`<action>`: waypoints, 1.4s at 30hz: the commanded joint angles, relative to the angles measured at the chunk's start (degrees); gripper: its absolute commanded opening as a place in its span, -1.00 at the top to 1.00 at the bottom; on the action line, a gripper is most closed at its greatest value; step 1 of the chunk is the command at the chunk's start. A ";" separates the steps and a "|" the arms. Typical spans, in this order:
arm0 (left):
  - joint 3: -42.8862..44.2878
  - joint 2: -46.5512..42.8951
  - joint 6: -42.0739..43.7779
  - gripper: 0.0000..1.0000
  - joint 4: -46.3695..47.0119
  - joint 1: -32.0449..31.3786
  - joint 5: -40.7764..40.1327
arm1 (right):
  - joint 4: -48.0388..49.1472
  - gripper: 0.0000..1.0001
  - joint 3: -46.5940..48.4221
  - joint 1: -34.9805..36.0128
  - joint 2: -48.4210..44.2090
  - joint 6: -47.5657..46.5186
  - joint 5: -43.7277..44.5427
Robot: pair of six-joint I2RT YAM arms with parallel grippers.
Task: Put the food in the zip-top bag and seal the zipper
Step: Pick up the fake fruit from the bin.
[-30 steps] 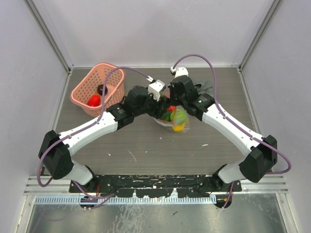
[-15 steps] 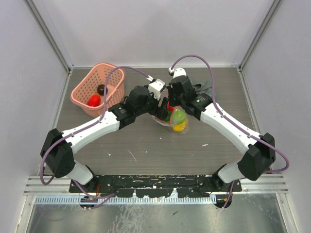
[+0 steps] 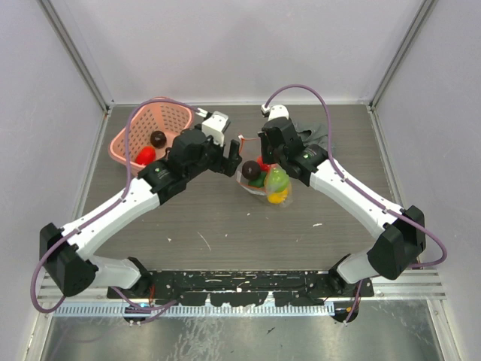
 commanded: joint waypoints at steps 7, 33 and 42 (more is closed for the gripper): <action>3.59 -8.23 -3.11 -0.71 -14.04 9.28 -7.46 | 2.24 0.99 1.49 0.26 -2.55 -0.51 0.98; 26.04 23.04 7.48 -0.47 -37.34 33.76 -16.77 | 3.49 1.00 -1.59 0.23 -3.70 -0.49 -0.77; 30.53 32.98 9.53 -0.44 -36.53 37.42 -18.04 | 3.52 0.99 -1.63 0.21 -3.46 -1.01 -0.54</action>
